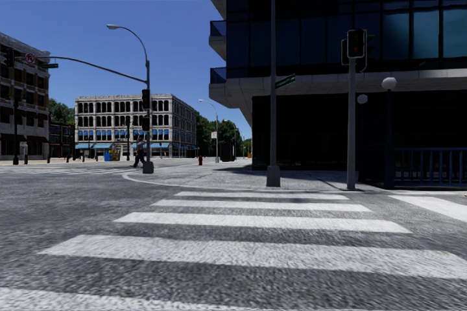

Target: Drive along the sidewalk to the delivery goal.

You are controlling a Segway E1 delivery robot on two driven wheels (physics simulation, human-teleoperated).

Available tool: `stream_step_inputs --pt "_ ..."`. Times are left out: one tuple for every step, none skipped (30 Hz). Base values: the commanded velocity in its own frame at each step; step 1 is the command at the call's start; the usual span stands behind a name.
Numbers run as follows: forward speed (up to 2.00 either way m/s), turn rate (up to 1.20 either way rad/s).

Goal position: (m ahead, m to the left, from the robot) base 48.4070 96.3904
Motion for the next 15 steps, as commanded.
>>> stream_step_inputs --pt "2.00 0.00" --pt "2.00 0.00" --pt "2.00 0.00" --pt "2.00 0.00" --pt "2.00 0.00" --pt "2.00 0.00" --pt "2.00 0.00" --pt "2.00 0.00" --pt "2.00 0.00" --pt "2.00 0.00" --pt "2.00 0.00" --pt "2.00 0.00" --pt "2.00 0.00" --pt "2.00 0.00" --pt "2.00 0.00"
